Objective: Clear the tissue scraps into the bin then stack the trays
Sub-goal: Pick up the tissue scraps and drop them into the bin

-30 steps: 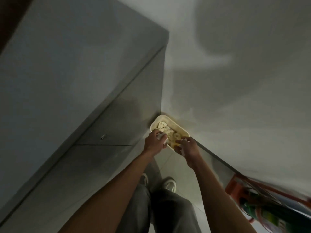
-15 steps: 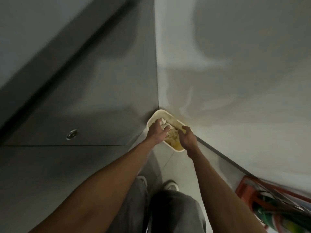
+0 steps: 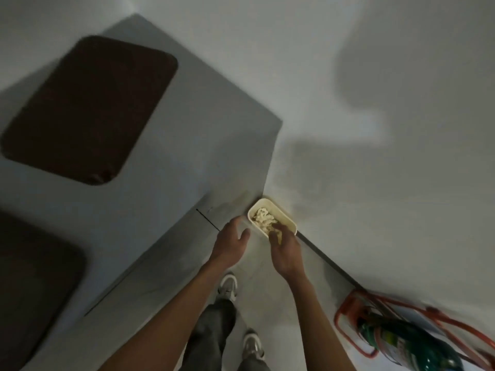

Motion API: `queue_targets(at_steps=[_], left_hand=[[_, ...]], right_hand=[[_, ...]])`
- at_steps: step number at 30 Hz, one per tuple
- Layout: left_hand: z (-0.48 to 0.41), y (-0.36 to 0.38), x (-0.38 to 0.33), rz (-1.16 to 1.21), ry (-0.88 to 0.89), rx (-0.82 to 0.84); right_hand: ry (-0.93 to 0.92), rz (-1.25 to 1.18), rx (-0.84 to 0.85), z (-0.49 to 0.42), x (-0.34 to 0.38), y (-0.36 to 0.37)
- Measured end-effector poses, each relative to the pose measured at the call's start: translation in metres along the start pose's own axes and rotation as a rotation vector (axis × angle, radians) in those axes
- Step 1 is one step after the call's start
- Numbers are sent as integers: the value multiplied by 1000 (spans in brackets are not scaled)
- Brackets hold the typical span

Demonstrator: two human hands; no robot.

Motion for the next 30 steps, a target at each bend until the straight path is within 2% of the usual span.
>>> queue_targets(at_steps=[8,18,24,30], left_hand=[[162,-83,20,233,27,-169],[363,-194,95,449,129,-543],[445,-236,176,465,125,-769],[534,-271,304,406,10,-905]], right_hand=[[-275,40,44,109,127,-33],[-677,97,201,245,273,-35],[-916,159,289,326,358,15],[-1057,231,395,420,414,117]])
Point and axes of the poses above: each hand's wrist, its own z-axis away from the middle knuckle, its own y-axis out of the palm, x = y × z, the point moved 3 cm from there along -z, towards the middle knuckle, and after that the axes turned 12 degrees about -y, right-handed, at the moved point
